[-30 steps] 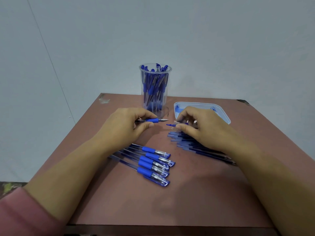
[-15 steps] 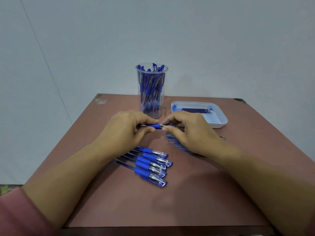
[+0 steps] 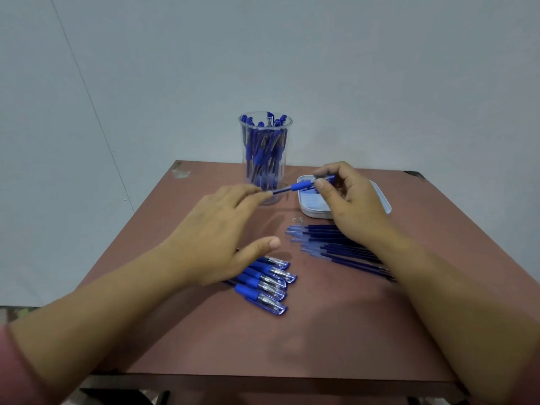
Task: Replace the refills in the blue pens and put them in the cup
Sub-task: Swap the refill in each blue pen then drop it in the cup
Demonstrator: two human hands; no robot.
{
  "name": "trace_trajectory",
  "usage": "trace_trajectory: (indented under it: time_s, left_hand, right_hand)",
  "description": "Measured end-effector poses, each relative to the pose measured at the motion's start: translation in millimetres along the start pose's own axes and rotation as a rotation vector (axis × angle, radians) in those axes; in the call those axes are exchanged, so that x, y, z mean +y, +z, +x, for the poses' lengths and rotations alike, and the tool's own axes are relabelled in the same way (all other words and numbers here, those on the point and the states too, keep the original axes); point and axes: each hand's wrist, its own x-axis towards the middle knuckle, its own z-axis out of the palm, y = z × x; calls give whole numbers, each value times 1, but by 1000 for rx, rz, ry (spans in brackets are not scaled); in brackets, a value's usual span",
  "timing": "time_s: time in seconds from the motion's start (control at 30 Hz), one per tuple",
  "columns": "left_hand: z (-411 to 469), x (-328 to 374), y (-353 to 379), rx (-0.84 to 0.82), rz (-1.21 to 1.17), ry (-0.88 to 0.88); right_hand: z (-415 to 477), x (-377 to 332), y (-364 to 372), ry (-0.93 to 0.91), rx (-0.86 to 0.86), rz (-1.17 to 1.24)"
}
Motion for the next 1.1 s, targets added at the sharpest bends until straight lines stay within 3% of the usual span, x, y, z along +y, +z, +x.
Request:
trace_trajectory:
  time_s: [0.2,0.47,0.6,0.77,0.87,1.1]
  left_hand:
    - [-25,5,15,-182,-105,17]
    - [-28,3,20,-191,-163,-32]
    - [-27,3,20,-194,-171,-40]
    - [-27,3,20,-196,-160,-45]
    - [-27,3,20,-189,-166,-46]
    - [-26,4,20,-186,-174,-51]
  right_hand:
    - [0,-5,0,-41,100,84]
    - [18,-36,-6,-137,184,249]
    - [43,-54,-12,-172,343,316]
    - [75,-65,-20,-237,516,172]
    - [90,-62,-8,-234,443,73]
    - [99,-47,27,-186,-4,-359]
